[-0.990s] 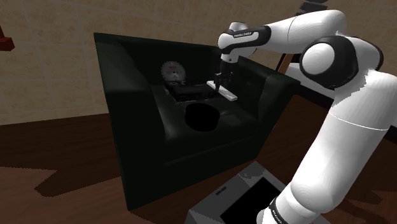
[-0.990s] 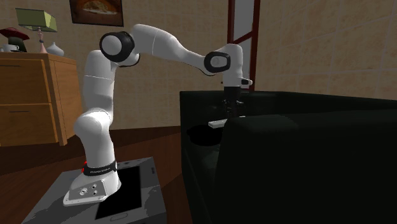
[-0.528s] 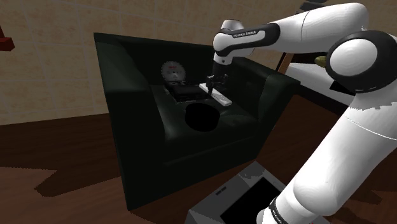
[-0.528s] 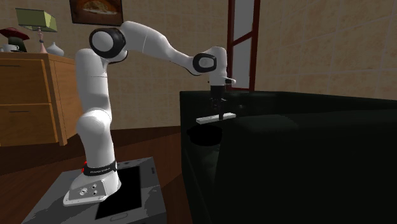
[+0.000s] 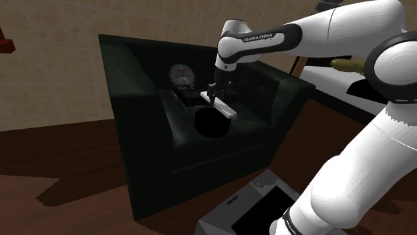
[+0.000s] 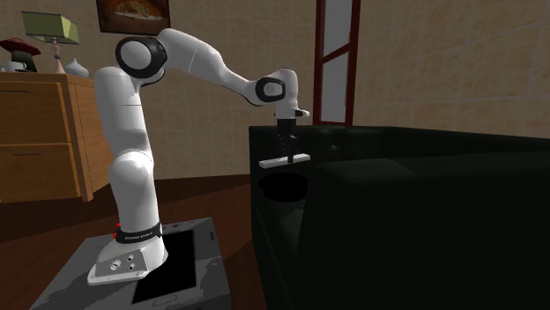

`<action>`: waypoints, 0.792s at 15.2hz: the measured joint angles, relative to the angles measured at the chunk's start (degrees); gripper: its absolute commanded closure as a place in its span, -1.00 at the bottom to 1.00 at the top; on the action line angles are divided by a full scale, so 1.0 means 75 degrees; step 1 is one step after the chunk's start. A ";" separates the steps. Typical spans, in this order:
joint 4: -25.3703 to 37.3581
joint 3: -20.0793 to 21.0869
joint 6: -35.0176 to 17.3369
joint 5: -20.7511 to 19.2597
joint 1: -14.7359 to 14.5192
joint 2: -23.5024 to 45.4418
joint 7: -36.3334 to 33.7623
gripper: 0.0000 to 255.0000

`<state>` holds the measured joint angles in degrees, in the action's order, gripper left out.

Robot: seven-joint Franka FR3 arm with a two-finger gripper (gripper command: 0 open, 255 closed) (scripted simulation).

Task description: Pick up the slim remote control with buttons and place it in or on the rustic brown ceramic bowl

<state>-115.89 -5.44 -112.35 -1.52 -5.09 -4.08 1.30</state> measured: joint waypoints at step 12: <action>-0.0801 -0.0004 -0.1181 0.0024 0.0001 0.0384 -0.0015 1.00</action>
<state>-121.90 -5.47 -121.21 -1.34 -5.08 -1.19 1.18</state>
